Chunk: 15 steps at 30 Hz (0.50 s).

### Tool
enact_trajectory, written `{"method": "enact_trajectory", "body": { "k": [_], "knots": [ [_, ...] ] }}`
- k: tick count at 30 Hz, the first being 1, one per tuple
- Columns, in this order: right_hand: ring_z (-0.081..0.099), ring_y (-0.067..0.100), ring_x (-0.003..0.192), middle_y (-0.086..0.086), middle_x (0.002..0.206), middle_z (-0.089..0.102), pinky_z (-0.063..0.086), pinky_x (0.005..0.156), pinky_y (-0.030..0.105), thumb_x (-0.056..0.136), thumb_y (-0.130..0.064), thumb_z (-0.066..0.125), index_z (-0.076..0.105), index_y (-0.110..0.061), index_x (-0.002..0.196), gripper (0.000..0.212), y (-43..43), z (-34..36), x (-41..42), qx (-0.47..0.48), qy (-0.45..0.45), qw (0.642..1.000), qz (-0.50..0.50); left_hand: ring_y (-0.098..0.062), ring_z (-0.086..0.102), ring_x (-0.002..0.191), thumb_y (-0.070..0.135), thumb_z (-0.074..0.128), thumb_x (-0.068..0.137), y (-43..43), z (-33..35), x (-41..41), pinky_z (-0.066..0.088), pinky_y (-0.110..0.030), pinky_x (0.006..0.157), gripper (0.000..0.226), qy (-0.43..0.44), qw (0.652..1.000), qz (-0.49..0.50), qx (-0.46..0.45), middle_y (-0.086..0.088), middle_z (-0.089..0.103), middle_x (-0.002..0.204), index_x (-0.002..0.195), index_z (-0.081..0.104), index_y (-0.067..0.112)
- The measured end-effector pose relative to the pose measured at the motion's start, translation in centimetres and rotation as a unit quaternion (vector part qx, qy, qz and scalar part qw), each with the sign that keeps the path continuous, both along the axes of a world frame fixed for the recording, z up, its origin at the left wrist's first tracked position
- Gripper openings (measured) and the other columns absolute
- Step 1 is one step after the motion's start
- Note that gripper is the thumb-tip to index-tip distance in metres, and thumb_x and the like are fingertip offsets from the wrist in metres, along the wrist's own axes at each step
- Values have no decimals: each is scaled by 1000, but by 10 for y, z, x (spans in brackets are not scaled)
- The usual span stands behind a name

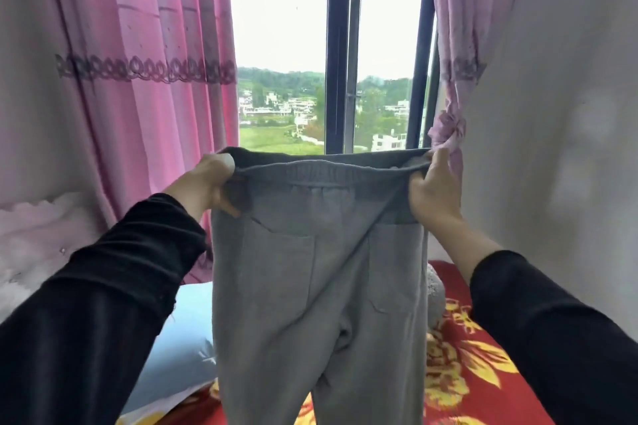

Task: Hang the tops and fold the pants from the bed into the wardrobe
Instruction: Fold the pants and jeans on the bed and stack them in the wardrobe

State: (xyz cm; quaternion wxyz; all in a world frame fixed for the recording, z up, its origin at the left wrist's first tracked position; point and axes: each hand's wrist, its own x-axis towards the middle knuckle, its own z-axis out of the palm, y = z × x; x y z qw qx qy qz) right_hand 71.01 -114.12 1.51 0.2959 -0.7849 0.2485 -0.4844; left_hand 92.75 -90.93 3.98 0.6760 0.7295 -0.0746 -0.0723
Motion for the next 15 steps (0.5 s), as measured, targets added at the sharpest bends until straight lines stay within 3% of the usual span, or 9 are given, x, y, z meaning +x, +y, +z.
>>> {"method": "enact_trajectory", "body": {
  "k": [3,5,7,8,10,15],
  "knots": [
    [41,17,90,-1,101,39,35,77,28,92,-16,57,27,-8,136,55,-15,-5,13,8,84,996,16,-46,52,104,22,32,99,-24,-10,17,50,-67,53,37,7,995,-26,-100,-17,50,126,131,48,21],
    [43,20,95,0,106,39,41,81,31,87,-19,62,21,-11,140,67,-26,-1,22,-2,97,995,31,-39,57,103,25,33,101,-38,-5,19,53,-64,61,33,-22,986,-8,-167,-11,52,120,132,43,22],
    [46,28,112,6,123,44,45,94,42,78,-24,68,21,-16,140,78,-40,5,29,-34,68,997,27,-32,61,99,26,34,103,-48,9,20,55,-56,77,23,-56,967,-14,-246,-7,57,107,121,45,18],
    [43,31,122,8,135,41,43,100,47,74,-26,71,21,-18,141,84,-45,10,31,-45,53,997,20,-30,61,97,26,36,102,-50,15,19,55,-51,77,19,-74,956,-34,-283,-6,59,104,116,47,19],
    [40,29,129,5,143,37,42,105,49,67,-30,75,21,-23,141,92,-53,18,31,-56,25,998,7,-26,60,91,23,39,101,-51,26,14,54,-37,62,15,-100,935,-79,-331,-6,60,100,107,51,20],
    [50,18,122,-6,135,46,51,97,44,65,-34,73,22,-32,138,88,-49,14,19,-29,-36,999,1,-22,59,84,9,36,99,-39,25,-8,47,-26,53,25,-122,897,-123,-408,-5,62,95,97,57,22]
  ]
}}
